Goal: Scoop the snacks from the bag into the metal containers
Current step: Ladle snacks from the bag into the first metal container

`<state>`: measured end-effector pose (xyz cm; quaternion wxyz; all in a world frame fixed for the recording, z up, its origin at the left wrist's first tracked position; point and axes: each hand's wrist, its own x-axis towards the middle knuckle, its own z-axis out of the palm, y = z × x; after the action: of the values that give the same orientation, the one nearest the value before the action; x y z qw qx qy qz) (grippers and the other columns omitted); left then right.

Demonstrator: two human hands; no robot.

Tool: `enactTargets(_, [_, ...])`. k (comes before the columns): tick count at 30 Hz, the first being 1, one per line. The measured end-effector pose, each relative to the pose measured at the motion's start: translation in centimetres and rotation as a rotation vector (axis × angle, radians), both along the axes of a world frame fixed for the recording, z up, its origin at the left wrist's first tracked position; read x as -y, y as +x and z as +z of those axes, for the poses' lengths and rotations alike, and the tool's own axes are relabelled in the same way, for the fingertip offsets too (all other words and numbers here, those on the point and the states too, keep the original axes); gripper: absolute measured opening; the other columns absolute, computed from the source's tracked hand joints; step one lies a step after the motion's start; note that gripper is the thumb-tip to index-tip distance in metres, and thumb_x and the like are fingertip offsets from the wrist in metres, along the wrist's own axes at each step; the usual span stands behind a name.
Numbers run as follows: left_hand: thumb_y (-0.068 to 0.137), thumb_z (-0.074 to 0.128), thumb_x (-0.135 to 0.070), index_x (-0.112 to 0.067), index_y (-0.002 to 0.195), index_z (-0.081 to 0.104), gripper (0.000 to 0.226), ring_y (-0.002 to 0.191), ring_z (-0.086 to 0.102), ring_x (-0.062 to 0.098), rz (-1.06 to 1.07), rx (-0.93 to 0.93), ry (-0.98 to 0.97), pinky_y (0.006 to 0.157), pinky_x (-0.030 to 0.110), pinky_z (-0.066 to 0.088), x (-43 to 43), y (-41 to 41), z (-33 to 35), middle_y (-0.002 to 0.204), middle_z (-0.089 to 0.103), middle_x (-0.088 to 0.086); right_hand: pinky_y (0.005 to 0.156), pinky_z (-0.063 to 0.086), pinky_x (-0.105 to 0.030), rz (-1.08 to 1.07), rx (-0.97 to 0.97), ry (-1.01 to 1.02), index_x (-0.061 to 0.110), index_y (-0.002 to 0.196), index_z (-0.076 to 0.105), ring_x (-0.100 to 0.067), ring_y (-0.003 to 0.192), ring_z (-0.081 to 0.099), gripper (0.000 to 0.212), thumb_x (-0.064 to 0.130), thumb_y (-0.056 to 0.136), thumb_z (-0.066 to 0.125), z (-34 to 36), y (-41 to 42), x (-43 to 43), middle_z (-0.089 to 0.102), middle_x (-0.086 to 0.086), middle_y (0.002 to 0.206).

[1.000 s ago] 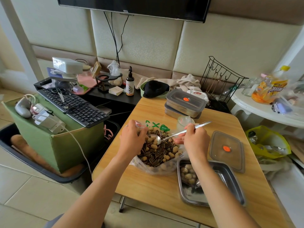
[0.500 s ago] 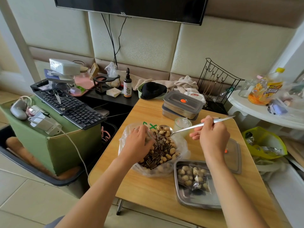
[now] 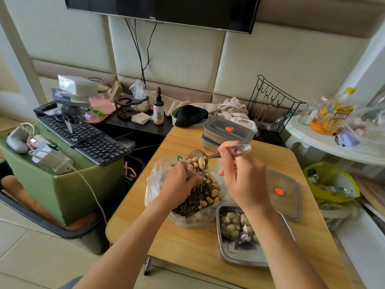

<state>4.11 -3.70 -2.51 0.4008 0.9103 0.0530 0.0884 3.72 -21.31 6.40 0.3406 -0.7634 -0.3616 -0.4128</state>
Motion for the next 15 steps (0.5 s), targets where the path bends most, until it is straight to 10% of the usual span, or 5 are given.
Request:
enactTargets(11, [0.095,0.069,-0.043,-0.016,0.122,0.047,0.044,0.101,0.06,0.018,0.008,0.009,-0.152,0.089,0.039,0.055,-0.3,-0.2,-0.1,0.112,0.063,0.001,0.05,0.047,-0.008,-0.154,-0.162,0.183,0.004,0.086,0.07,0.006,0.05,0.061,0.034,0.021,0.108,0.051,-1.0,0.8,0.6,0.066,0.007,0.06])
enactTargets(15, [0.097,0.068,-0.038,-0.017,0.123,0.045,0.041,0.098,0.06,0.014,-0.007,0.022,-0.163,0.081,0.026,0.052,-0.1,-0.3,0.0,0.107,0.061,-0.007,0.052,0.051,-0.014,-0.141,-0.166,0.2,0.005,0.086,0.072,-0.003,0.057,0.068,0.041,0.029,0.109,0.048,-1.2,1.2,1.1,0.066,0.008,0.058])
